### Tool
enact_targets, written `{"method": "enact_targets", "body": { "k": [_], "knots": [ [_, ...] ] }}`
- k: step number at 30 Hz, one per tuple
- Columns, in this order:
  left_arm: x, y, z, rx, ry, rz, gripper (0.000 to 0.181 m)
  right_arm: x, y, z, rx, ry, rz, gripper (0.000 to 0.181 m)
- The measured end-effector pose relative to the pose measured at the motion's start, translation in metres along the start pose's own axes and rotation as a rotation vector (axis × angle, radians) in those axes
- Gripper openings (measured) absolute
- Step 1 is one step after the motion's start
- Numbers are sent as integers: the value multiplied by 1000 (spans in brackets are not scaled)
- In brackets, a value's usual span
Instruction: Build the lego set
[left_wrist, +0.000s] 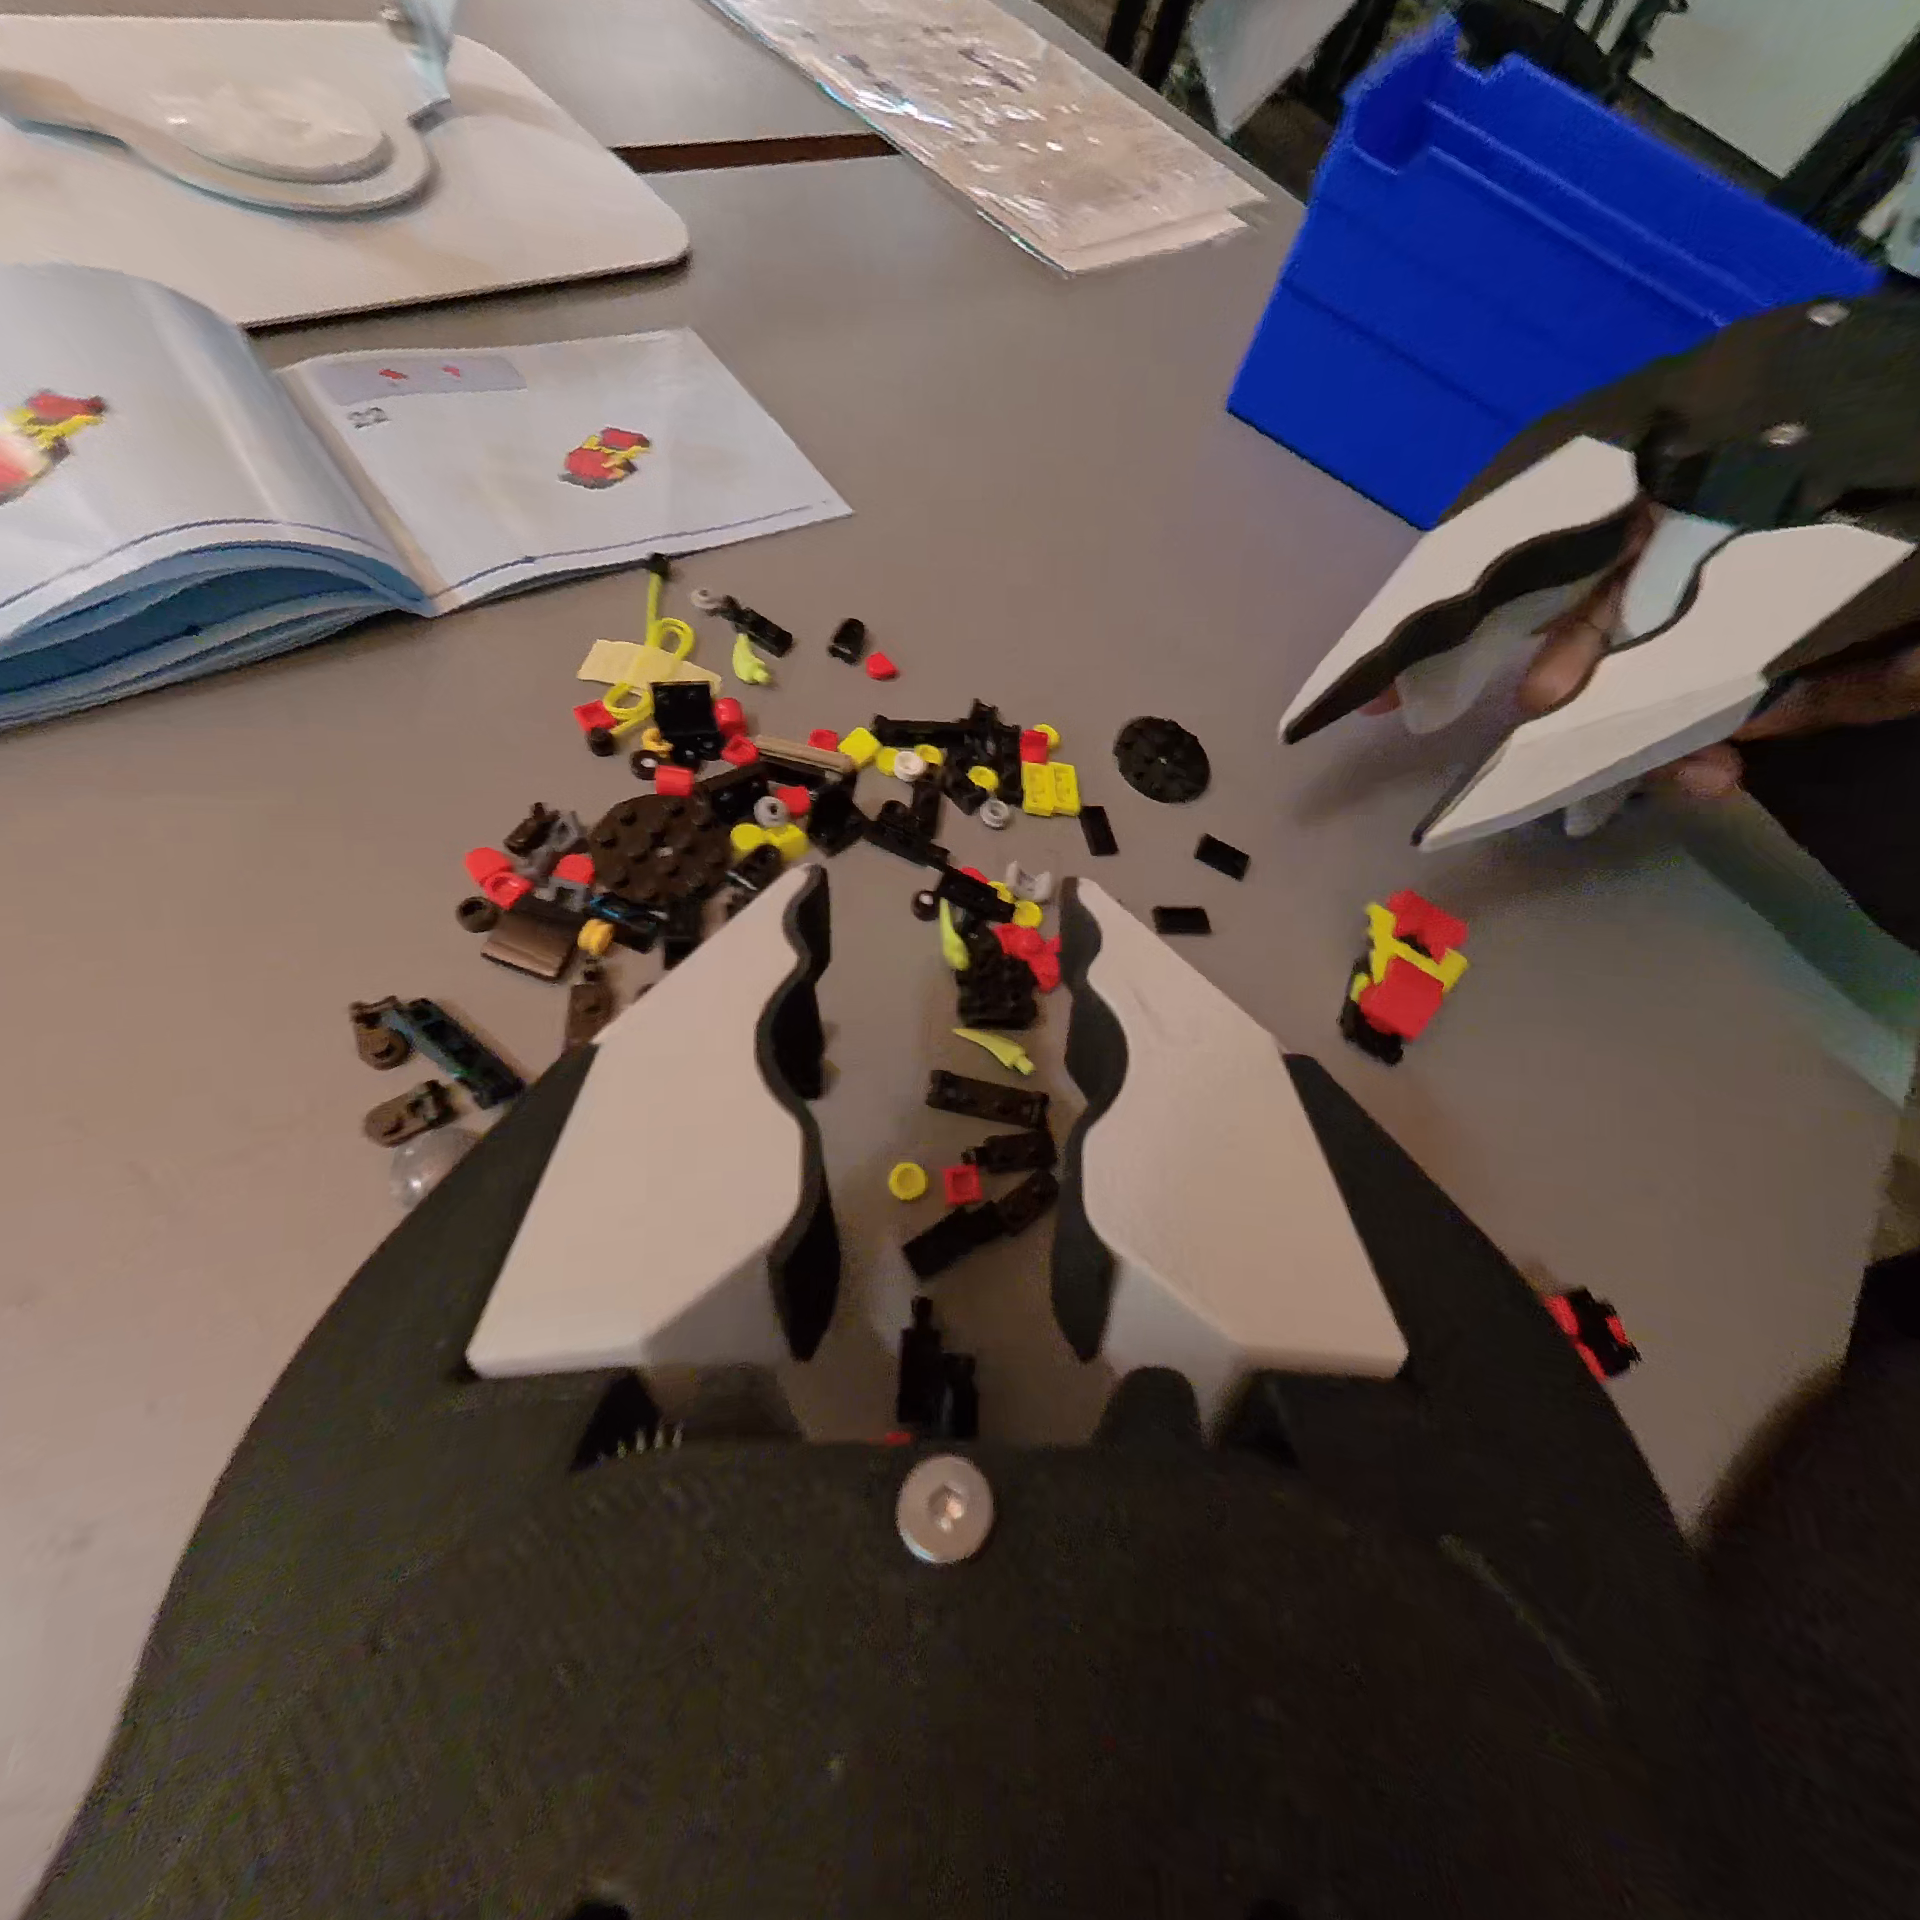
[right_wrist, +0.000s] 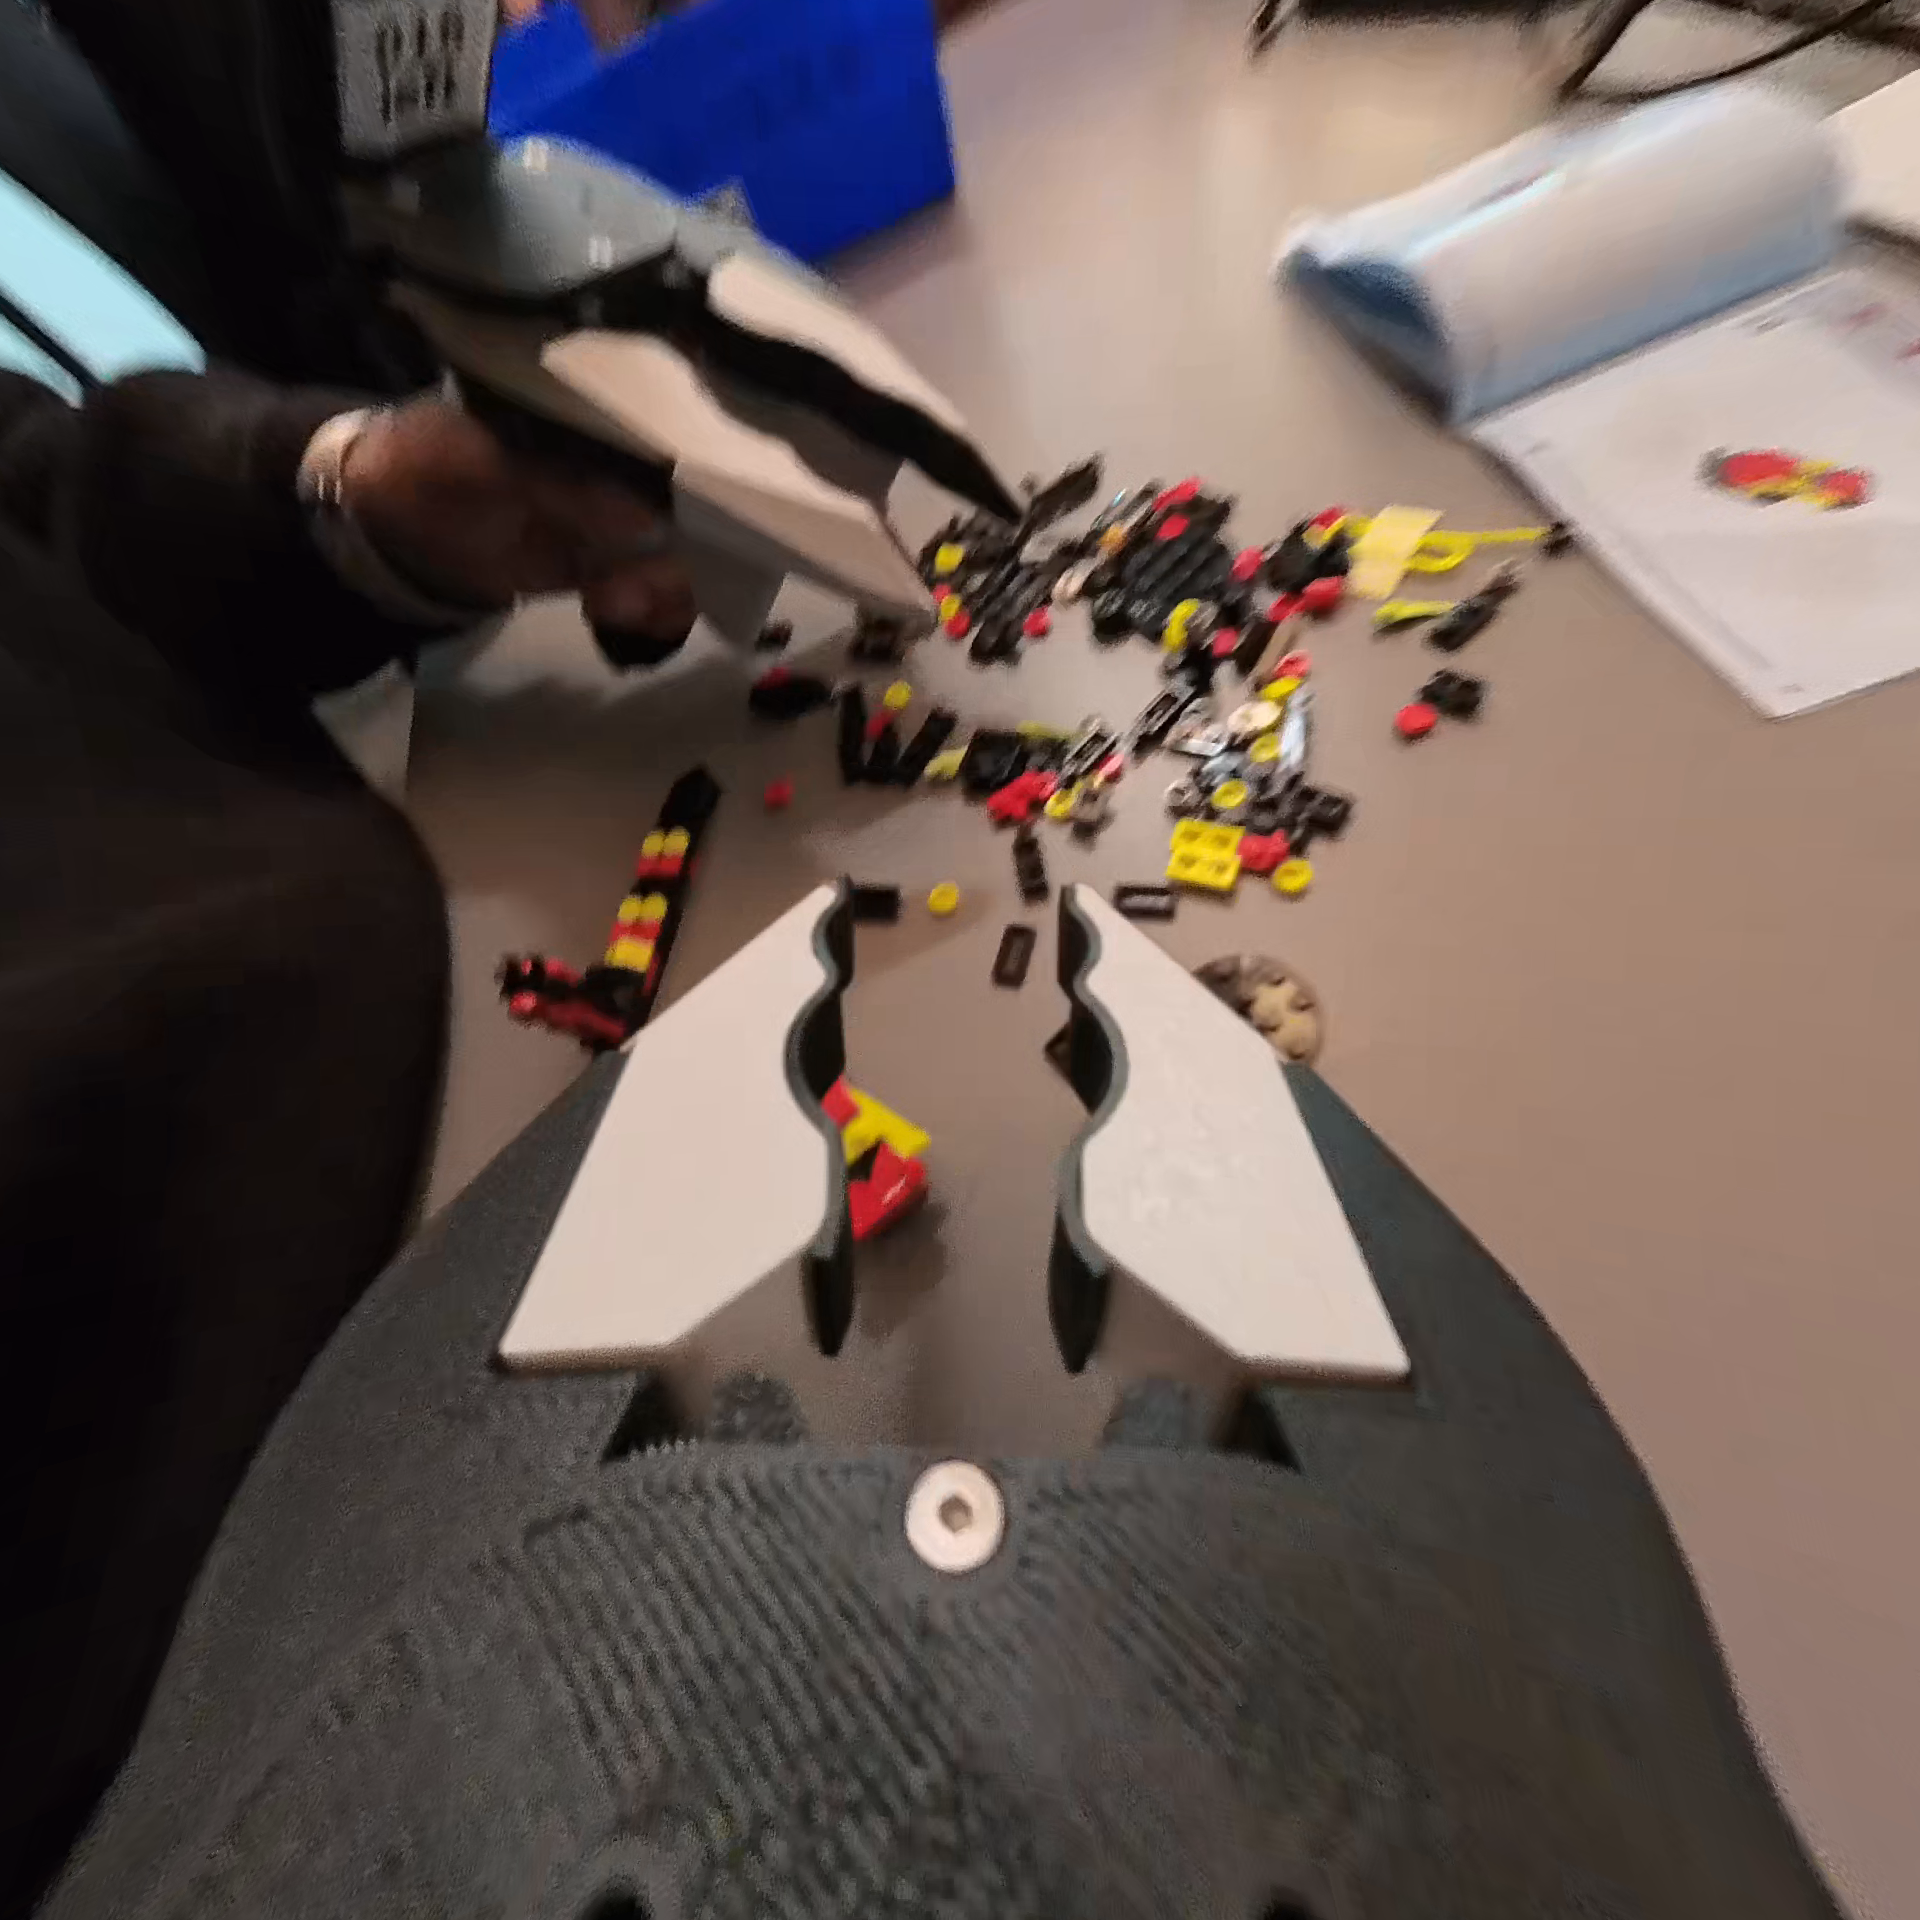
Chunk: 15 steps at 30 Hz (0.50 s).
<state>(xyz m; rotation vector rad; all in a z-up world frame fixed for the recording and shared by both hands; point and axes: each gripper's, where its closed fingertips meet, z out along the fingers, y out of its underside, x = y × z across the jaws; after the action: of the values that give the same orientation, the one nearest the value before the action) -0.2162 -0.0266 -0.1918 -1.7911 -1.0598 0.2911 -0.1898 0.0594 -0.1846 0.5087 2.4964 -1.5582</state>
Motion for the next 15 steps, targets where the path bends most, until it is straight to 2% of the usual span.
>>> {"method": "enact_targets", "body": {
  "k": [3, 5, 11, 15],
  "knots": [
    [-19, -14, 5, 33, -71, -56, 54, 13, -20, -2, 109, 63, 68, 35],
    [-27, -26, 18, 10, -85, -72, 63, 19, -23, -2, 126, 91, 89, 35],
    [-69, -56, 95, -191, -211, 43, 70, 25, -26, 2, 117, 134, 45, 31],
    [-86, -60, 133, -272, -230, 22, 76, 27, -25, 1, 105, 146, 25, 31]
  ]
}}
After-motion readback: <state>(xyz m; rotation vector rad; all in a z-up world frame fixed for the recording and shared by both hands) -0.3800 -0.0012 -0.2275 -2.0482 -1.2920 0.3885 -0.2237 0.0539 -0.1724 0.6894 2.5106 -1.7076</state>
